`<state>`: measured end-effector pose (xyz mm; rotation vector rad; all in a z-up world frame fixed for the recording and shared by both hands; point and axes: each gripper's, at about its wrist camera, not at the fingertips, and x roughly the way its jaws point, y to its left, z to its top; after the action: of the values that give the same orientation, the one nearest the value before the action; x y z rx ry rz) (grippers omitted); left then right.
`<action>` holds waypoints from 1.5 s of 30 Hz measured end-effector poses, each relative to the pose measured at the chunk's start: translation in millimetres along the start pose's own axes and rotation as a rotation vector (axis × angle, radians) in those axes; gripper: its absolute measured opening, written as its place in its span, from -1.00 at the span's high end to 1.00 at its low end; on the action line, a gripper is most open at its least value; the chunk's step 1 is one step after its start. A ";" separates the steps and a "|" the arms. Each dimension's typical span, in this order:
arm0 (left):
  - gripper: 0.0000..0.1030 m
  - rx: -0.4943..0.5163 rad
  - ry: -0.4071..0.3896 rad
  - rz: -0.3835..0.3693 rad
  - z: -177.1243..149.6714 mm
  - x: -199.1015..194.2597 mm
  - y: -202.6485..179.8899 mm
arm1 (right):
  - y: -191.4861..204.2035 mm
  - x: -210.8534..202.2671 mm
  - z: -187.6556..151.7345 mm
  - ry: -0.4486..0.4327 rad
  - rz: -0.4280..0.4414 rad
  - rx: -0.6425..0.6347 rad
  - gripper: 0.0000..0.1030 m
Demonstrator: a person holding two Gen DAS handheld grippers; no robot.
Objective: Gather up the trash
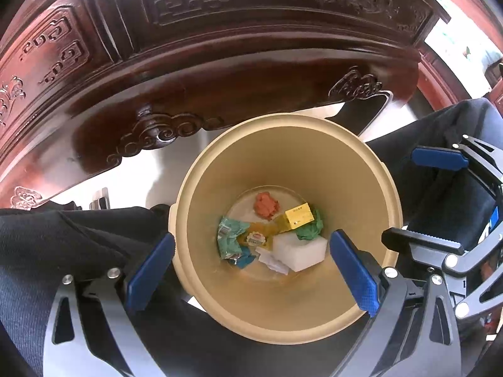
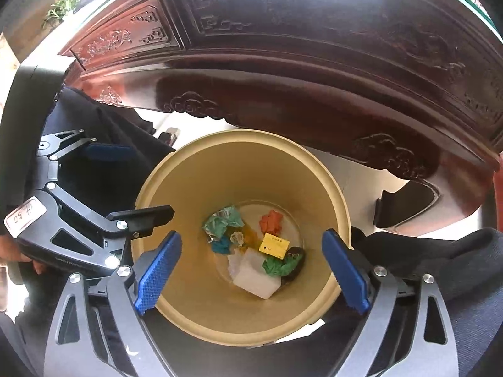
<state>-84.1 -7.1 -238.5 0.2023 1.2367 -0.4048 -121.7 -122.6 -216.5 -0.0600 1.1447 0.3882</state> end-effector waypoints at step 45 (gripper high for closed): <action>-0.92 -0.232 -0.879 0.409 91.9 -282.3 -5.0 | 14.4 -251.7 109.5 -0.935 -0.369 0.062 -0.84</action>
<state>-81.7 8.3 58.1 0.0564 0.3494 0.0280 -119.9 -150.5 56.9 -0.0274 0.2067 0.0218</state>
